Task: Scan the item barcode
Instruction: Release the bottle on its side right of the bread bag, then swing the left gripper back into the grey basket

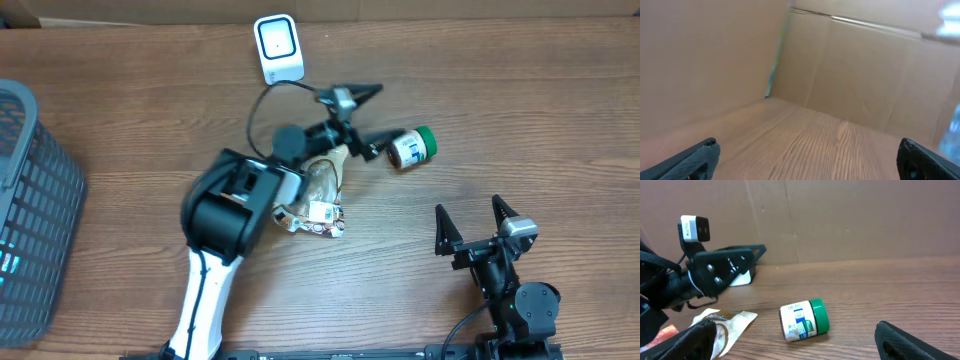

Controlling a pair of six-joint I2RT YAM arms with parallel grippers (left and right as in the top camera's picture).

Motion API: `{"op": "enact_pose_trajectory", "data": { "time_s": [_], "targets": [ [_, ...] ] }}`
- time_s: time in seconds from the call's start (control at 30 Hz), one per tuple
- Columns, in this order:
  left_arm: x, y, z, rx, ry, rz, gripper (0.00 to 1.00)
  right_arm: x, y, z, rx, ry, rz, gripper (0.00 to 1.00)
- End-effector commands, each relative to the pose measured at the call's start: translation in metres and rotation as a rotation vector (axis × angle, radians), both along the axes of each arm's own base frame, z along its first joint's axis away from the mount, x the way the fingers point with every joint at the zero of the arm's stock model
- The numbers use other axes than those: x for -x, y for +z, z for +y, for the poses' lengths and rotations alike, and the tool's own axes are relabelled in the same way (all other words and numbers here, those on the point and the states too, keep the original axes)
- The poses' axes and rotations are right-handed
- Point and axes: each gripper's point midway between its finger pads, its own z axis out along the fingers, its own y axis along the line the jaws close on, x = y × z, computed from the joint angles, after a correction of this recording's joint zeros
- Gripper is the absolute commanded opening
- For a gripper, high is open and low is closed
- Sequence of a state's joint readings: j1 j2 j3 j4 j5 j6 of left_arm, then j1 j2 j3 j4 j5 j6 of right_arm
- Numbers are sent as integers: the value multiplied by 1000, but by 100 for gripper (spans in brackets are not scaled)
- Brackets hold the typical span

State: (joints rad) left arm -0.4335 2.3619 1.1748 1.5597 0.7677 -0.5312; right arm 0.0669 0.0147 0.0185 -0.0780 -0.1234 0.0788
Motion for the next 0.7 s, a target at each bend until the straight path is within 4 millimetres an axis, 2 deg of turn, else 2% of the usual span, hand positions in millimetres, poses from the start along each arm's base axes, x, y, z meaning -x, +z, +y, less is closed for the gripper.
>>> {"op": "enact_pose_trajectory", "data": {
  "time_s": [0.0,0.13,0.23,0.33,0.43,0.57,0.67],
  "targets": [
    [0,0,13,32,-93,146,100,0,-1,1,-7,3,-5,100],
    [6,5,13,15,-116,93,100,0,-1,1,-7,3,-5,100],
    [7,17,14,4,-103,31,100,0,-1,1,-7,3,-5,100],
    [4,26,12,-39,-98,46,100,0,-1,1,-7,3,-5,100],
    [-2,27,10,-158,-66,99,100,0,-1,1,-7,3,-5,100],
    [-10,32,28,-357,132,269,100,0,-1,1,-7,3,-5,100],
    [-2,56,53,-476,351,327,100,0,-1,1,-7,3,-5,100]
  ]
}}
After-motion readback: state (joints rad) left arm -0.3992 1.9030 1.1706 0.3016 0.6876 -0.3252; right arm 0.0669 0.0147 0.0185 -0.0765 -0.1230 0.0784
